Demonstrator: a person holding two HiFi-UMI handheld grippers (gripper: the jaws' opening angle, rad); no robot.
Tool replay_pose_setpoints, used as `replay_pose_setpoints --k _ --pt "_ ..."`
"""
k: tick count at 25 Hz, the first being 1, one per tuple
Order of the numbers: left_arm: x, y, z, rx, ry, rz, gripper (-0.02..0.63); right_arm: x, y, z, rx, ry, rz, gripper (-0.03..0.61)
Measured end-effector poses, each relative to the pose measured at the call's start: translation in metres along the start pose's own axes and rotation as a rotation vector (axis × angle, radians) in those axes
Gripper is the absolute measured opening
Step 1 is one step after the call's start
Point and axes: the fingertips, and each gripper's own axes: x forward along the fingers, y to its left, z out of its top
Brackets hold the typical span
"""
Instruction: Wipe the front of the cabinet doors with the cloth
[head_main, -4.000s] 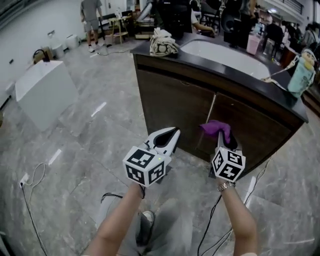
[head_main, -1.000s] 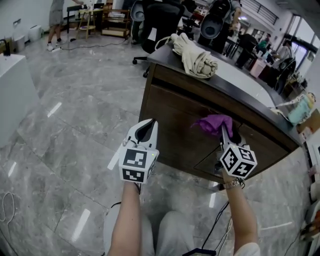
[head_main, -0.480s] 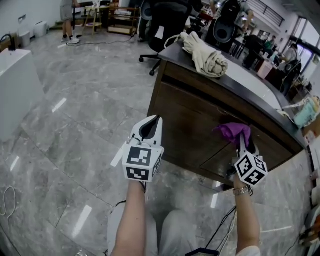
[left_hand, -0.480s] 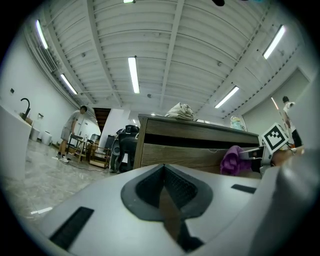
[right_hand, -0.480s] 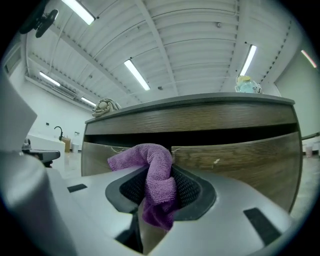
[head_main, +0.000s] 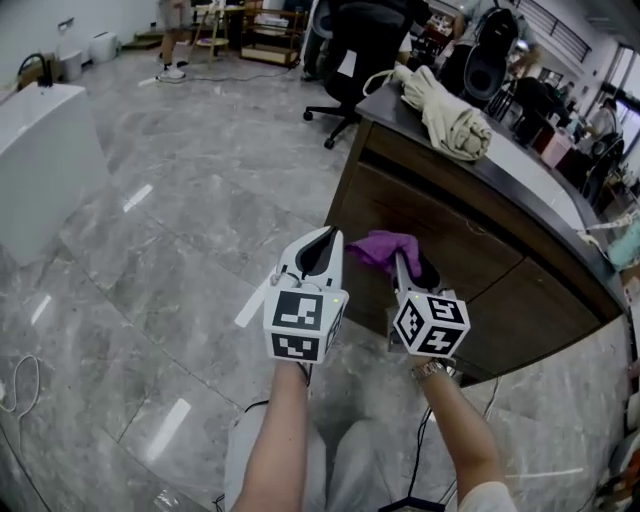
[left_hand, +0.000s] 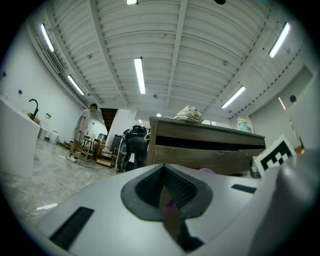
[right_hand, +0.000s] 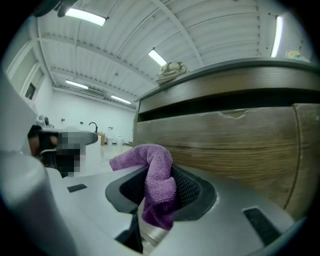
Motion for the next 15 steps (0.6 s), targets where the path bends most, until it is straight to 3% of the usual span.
replay_pose_setpoints --k 9,15 --pt "-0.019 0.007 0.012 0.074 0.008 0.028 0.006 0.085 0.072 -0.022 0.072 0.045 0.048 0.137" --pt "-0.019 0.014 0.009 0.08 0.016 0.038 0.006 0.099 0.077 -0.018 0.067 0.026 0.039 0.137"
